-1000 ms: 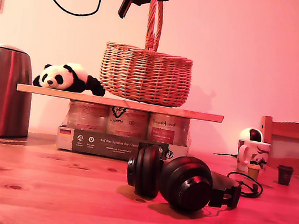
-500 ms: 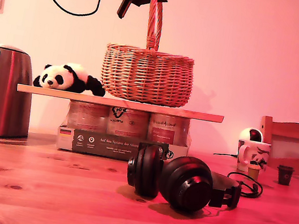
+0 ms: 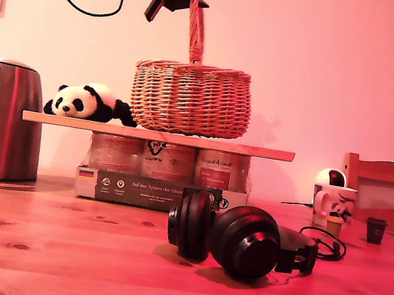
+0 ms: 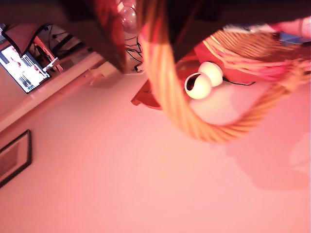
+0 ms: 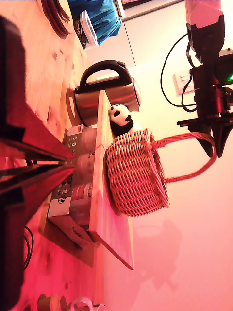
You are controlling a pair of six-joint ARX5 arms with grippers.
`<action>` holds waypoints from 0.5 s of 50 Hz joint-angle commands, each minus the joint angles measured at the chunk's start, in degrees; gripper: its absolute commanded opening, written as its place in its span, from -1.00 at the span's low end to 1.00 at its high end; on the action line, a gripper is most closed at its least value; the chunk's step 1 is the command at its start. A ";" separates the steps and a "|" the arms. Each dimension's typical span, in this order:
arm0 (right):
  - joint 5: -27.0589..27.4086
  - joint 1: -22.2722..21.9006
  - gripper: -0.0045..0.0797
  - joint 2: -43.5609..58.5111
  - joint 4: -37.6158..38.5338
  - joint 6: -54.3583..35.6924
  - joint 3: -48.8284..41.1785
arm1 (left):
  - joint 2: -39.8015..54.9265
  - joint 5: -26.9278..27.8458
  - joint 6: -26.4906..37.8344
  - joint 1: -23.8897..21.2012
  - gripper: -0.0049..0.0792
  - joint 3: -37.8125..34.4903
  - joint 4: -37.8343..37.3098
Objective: Pick up the straw basket and place it on the shelf behind you
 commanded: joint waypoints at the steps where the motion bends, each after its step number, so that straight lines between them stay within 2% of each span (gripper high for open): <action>1: -0.26 0.22 -0.92 -0.35 0.61 0.02 0.94 | -2.58 0.09 1.03 -0.15 -0.21 1.44 0.68; 9: -0.24 0.22 -0.92 -0.35 0.61 0.02 0.94 | -2.58 0.07 3.19 -0.17 0.09 1.44 0.22; 25: -0.24 0.22 -0.92 -0.35 0.59 0.02 0.94 | -2.60 -1.22 9.60 0.07 0.10 1.44 -3.26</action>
